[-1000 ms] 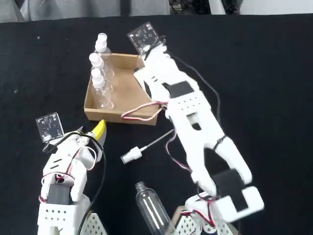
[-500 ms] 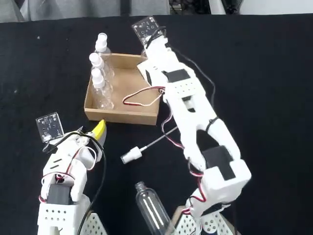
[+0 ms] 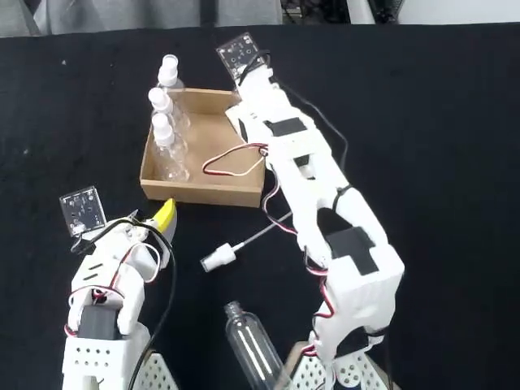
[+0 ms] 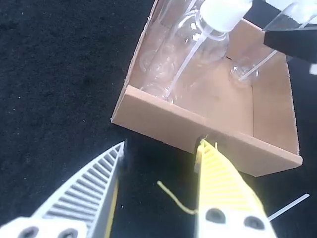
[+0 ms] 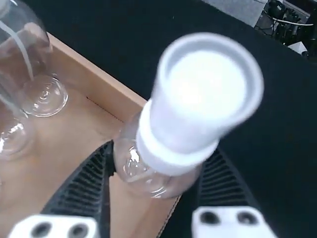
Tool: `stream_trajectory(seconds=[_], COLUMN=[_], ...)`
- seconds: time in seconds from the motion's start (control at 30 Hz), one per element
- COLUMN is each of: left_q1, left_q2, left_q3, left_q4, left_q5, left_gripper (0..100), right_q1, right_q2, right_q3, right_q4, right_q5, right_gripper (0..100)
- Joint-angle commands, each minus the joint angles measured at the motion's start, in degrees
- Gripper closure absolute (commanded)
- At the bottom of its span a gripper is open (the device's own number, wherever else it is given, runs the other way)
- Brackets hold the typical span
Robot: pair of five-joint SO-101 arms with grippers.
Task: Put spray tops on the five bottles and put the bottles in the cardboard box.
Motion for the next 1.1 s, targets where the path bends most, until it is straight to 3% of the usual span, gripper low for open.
stream_trajectory(seconds=[0.0,0.67,0.87,1.07], left_q1=[-0.7,-0.7,-0.7,-0.7], left_q2=[-0.5,-0.4,-0.4,-0.4], left_q3=[1.3,1.3,1.3,1.3], left_q4=[-1.1,-1.1,-1.1,-1.1], left_q5=[-0.6,-0.6,-0.6,-0.6], left_gripper=[79,79,79,79], right_q1=[1.8,1.8,1.8,1.7], right_q2=[0.0,2.8,2.8,2.8], right_q3=[-4.1,-4.0,-3.4,-2.5], right_q4=[-2.6,-3.3,-3.2,-3.5], right_q5=[0.3,0.3,0.3,0.3], right_gripper=[88.8,88.4,78.3,74.5])
